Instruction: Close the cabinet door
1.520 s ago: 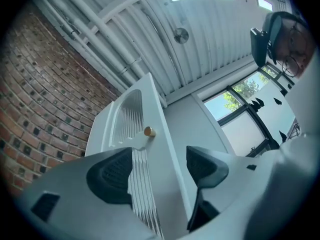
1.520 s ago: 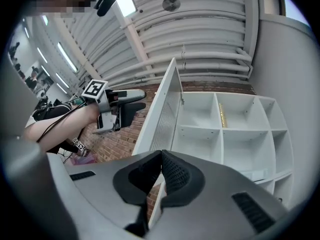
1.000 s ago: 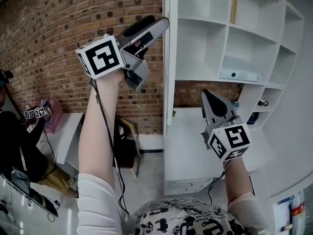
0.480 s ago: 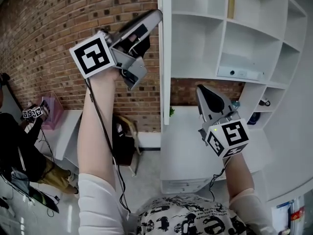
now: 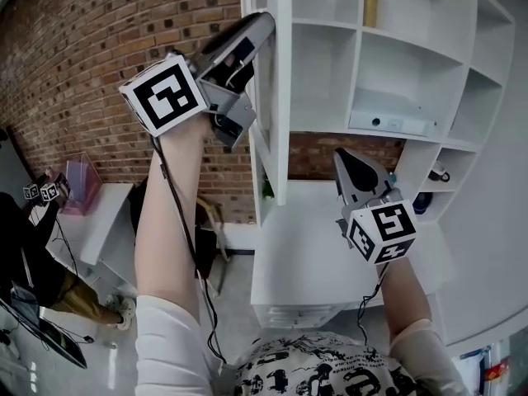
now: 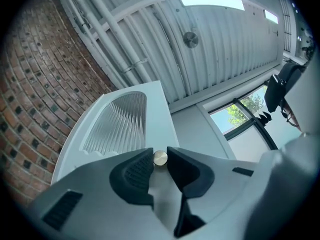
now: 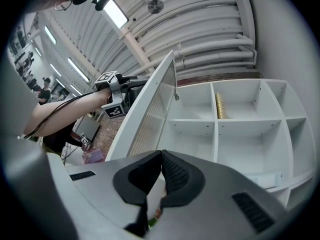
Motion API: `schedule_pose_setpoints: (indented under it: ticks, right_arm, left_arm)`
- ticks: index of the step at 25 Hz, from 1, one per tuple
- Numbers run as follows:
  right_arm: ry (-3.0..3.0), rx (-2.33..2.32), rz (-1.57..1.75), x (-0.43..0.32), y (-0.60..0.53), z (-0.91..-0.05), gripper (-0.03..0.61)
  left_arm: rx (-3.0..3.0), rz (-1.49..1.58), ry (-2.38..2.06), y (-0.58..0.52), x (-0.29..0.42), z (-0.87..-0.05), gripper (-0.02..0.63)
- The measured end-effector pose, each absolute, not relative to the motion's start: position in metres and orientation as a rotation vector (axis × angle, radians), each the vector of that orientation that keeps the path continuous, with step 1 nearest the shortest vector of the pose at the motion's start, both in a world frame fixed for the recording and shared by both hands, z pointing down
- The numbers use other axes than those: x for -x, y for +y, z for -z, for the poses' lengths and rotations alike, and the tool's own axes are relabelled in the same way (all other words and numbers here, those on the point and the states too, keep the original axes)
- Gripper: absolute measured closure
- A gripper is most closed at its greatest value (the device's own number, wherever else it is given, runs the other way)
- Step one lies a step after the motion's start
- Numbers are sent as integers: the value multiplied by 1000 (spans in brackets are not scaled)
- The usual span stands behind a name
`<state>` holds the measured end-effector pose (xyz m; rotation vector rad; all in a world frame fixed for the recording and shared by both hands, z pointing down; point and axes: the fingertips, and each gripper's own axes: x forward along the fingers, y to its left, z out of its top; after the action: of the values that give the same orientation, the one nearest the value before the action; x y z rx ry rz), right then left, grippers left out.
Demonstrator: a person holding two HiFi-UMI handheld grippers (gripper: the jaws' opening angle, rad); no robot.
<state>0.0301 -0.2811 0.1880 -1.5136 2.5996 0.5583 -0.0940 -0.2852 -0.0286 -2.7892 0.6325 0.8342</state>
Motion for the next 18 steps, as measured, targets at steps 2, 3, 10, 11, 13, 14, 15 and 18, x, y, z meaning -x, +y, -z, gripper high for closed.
schedule_pose_setpoints:
  ticks: [2,3,10,11,13,14,15,18]
  right_arm:
    - [2605,1534,-555,-38,-284,-192,563]
    - [2610,1539,-553,-42,-286,-193,563]
    - [2584,1555,-527,-94,-299,-199,563]
    - [2579,1560,-525,-101,-302,-200,563]
    - [2571,1567,-526,-112,-307,-200,563]
    - [2568,1569,-528,-117,-310,-200,563]
    - [2562,1570,-532,-123,-313,-199,563]
    - [2528,1577,-545,-140,-325,-197,563]
  left_arm:
    - [2771,-821,677,-288,88,30,520]
    - [2763,-805,703,-291,84,31,520]
    - [2701,-682,731,-307,20,29,520]
    - [2693,-650,730,-310,8,28,520]
    - [2690,-605,738,-318,-12,26,523]
    - [2691,-596,741,-323,-21,25,523]
    - [2691,-592,743,-327,-29,24,525]
    - [2673,-562,754,-341,-51,19,526]
